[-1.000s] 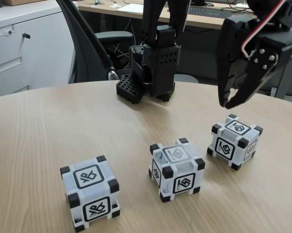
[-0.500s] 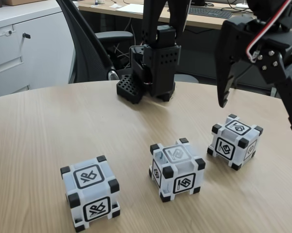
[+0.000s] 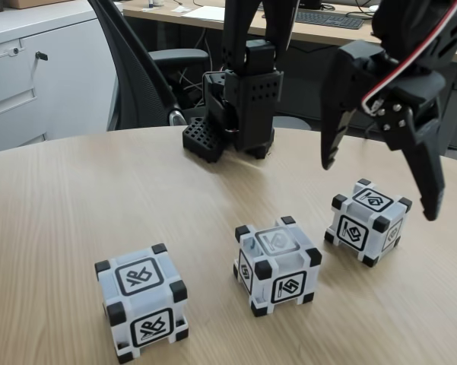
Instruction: Stack cubes from left to right.
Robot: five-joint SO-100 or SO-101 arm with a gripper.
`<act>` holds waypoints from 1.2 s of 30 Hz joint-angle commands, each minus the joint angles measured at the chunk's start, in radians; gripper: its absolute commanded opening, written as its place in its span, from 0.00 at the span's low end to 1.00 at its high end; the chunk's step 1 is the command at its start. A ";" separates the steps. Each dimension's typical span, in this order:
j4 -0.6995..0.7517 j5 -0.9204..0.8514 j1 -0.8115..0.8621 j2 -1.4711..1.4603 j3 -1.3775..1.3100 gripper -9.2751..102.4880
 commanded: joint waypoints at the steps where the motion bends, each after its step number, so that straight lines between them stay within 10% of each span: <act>1: 0.002 -0.009 0.009 0.005 0.003 0.50; 36: -0.026 -0.035 0.011 -0.299 -0.163 0.47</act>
